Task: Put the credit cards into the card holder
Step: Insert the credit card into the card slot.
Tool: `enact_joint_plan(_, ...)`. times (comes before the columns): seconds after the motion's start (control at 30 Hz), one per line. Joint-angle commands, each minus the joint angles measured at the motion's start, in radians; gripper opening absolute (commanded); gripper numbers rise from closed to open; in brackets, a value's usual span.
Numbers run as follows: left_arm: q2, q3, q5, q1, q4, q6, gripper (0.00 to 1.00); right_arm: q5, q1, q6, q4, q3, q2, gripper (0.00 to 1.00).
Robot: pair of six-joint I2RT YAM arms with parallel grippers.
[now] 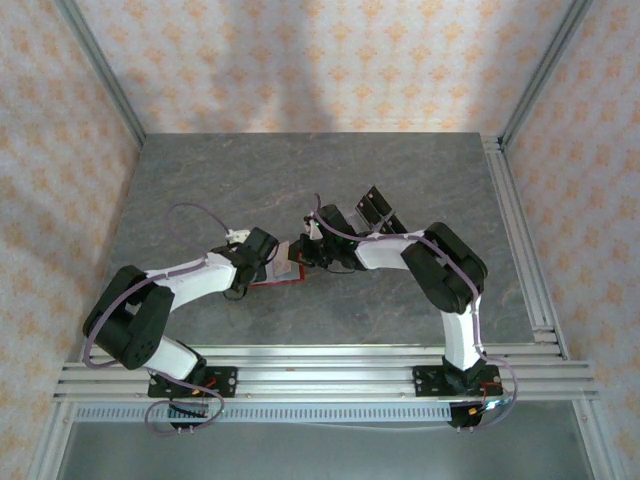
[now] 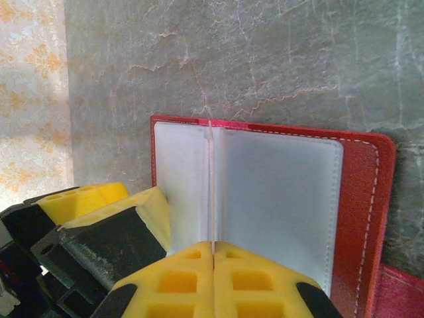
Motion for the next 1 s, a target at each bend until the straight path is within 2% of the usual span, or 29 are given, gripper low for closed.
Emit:
enact_joint_plan(0.0,-0.004,-0.022,-0.030,0.011,-0.039,-0.007,0.63,0.002,-0.003,0.002,0.046,-0.005,0.025,0.00)
enact_joint_plan(0.37,-0.004,-0.022,-0.031,0.012,-0.038,-0.007,0.63,-0.045,-0.001,0.049,0.113,-0.014,0.048,0.00)
enact_joint_plan(0.97,-0.003,-0.021,-0.032,0.012,-0.040,-0.011,0.63,-0.070,0.005,0.037,0.098,-0.055,0.055,0.00)
